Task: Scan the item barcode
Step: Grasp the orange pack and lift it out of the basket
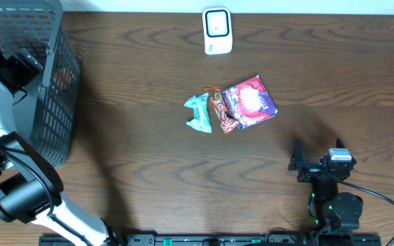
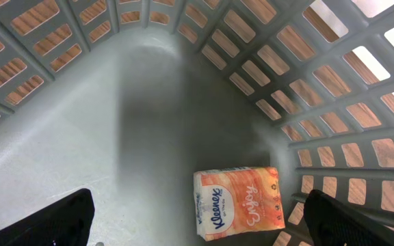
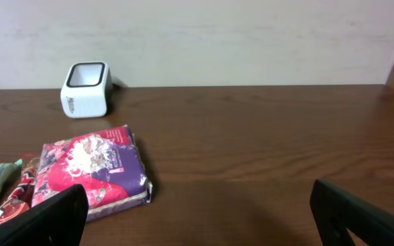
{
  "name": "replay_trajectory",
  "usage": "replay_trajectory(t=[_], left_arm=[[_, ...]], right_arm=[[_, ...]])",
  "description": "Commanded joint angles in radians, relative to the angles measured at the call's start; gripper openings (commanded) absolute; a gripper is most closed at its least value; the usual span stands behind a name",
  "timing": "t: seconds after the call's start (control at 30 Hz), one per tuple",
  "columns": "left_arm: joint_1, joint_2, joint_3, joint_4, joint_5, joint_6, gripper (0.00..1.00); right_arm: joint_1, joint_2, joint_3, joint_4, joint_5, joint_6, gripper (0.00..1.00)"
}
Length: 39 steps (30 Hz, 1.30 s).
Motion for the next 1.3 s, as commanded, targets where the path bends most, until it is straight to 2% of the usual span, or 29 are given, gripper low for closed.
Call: replay_trajectory(t=[0.0,0.5,0.8,1.07,1.27], left_arm=[[-0.002,0.016,0.008,0.004,0.012,0.01,0.98],[-0.002,0.02,0.008,0.012,0.012,0.007,0.98],[-0.003,0.078,0.008,0.042,0.013,-0.083,0.98],[-0.006,0.111,0.008,0.074,0.126,-0.085,0.98],[-0.035,0.138,0.008,0.075,0.128,-0.086,0.98]], right_arm=[[-0.002,-0.003,-0.002,-0.004,-0.002,0.014,0.99],[-0.002,-0.003,-0.002,-0.004,-0.002,0.013,0.99],[-0.002,-0.003,-0.002,-0.004,-0.002,0.013,0.99],[-0.002,-0.003,-0.002,-0.004,-0.002,0.014,0.99],[-0.002,-0.003,-0.002,-0.004,-0.002,0.013,0.99]])
